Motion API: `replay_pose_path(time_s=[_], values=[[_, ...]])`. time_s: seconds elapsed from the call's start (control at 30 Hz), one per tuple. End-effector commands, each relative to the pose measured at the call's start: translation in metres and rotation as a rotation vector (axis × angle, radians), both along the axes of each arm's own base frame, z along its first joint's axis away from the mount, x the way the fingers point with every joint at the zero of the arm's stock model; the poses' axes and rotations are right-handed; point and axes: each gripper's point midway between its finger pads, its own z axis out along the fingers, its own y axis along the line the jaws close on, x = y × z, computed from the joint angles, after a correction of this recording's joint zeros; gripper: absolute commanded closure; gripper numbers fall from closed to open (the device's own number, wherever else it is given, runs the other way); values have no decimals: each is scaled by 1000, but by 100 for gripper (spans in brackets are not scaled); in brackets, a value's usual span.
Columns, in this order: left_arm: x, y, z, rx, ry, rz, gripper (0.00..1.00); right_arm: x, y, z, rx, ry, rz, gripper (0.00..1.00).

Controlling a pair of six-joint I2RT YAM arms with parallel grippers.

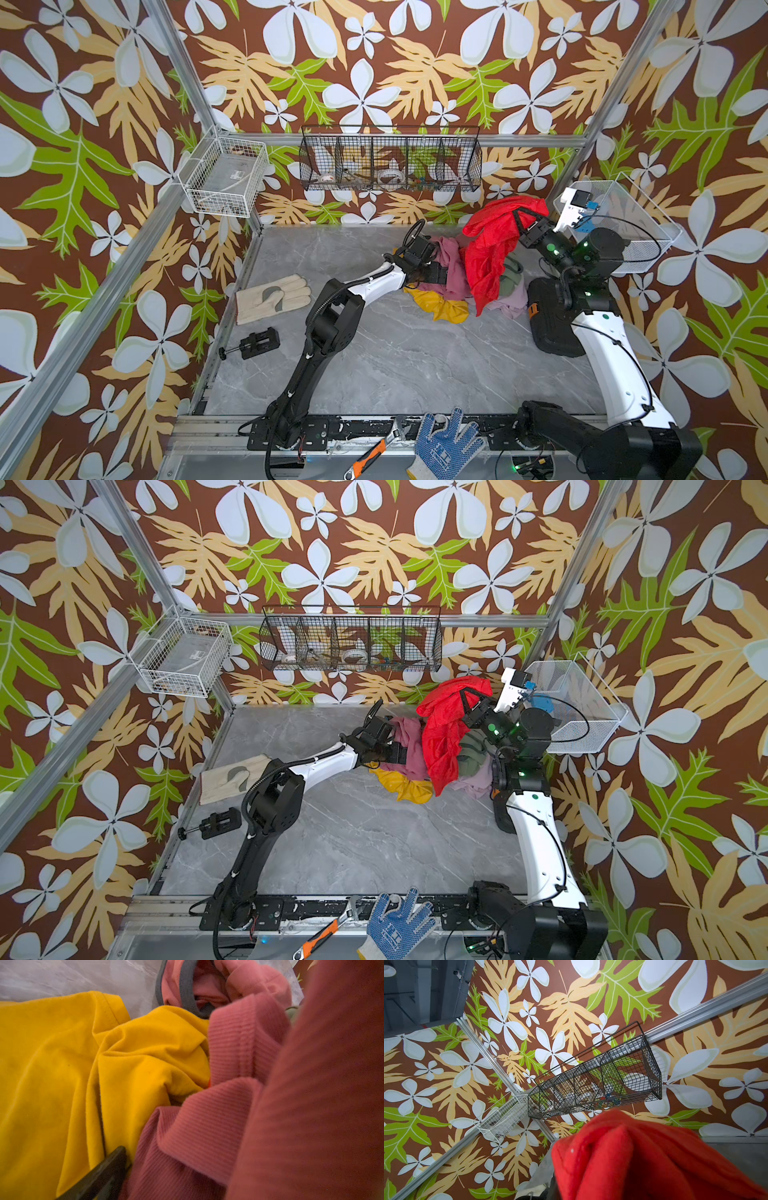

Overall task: Pick out a specific cloth from the pile
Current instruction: 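Lift the red fleece up out of the pile with the right gripper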

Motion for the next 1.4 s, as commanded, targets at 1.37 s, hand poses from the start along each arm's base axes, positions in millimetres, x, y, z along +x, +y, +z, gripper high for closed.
replay_pose_path(time_s=[1.37], values=[[-26, 71, 126, 266, -248, -37, 0, 8, -8, 11, -89, 31, -70, 100]])
